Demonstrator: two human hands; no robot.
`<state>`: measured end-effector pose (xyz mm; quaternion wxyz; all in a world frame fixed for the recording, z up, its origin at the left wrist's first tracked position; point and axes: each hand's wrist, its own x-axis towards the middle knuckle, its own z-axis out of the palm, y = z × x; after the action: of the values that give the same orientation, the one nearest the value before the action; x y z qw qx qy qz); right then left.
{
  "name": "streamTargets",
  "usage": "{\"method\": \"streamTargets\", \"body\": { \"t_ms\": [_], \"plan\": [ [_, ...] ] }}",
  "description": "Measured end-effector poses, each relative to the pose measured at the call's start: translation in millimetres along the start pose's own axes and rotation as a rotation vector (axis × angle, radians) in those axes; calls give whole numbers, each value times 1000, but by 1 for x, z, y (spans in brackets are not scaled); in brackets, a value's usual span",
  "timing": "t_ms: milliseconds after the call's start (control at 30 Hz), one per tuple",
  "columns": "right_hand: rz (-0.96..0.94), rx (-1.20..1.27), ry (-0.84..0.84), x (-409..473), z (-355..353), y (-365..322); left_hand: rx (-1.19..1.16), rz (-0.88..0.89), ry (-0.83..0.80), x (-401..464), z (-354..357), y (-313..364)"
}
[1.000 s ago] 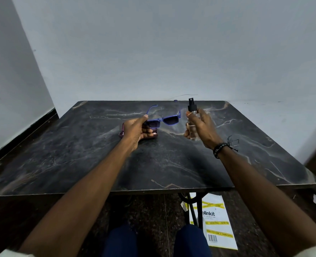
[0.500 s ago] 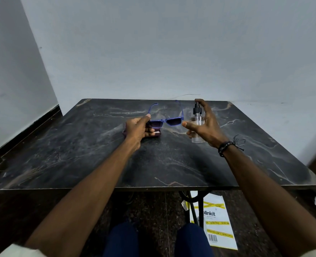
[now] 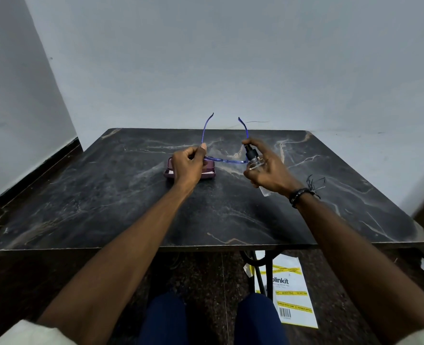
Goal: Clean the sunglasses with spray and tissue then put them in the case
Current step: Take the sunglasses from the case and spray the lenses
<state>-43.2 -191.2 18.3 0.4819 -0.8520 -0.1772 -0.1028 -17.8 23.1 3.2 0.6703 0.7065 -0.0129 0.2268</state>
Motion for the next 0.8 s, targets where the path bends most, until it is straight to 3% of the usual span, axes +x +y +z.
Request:
{"method": "streamTargets", "body": {
  "t_ms": [233,800],
  "plan": [
    [-130,-285,-59,-1,0,1,92,124,24,-3,-1,1],
    [-147,-467,-28,-2,4,-2,67,261,90,0,1,-5]
  ]
}}
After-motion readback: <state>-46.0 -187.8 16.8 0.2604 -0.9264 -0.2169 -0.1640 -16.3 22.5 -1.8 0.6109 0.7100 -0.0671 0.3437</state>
